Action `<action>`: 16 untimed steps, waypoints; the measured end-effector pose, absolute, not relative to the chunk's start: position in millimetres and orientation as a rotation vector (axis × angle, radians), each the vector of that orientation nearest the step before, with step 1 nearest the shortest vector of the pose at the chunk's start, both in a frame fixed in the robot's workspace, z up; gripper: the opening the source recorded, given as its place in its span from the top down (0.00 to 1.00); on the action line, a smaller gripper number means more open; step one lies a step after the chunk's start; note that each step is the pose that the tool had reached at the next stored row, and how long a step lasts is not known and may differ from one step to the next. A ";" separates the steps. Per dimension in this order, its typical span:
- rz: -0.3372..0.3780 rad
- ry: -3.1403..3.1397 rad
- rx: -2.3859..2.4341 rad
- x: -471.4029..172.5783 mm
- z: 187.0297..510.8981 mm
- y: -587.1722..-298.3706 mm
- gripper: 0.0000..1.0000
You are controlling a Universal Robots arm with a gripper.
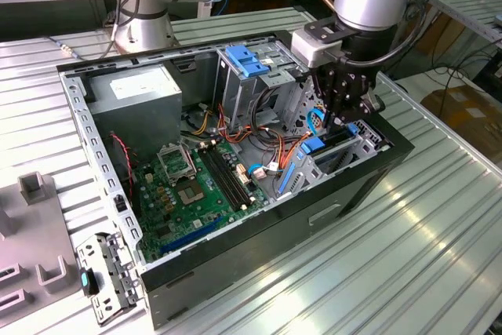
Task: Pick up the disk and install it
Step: 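Insert the second disk wire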
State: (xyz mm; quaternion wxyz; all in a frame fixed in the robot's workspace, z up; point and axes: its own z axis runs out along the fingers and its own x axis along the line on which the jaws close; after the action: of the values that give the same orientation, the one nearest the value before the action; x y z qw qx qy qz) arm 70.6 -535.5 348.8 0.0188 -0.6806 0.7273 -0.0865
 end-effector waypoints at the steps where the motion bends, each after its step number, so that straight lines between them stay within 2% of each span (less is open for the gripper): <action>1: -0.268 2.258 -2.113 70.6 348.8 -535.5 0.84; 16: -0.268 2.258 -2.113 73.0 344.9 -535.7 0.84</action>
State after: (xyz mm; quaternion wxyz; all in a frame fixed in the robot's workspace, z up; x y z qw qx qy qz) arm 73.0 -535.7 344.9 0.0189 -0.6806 0.7273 -0.0864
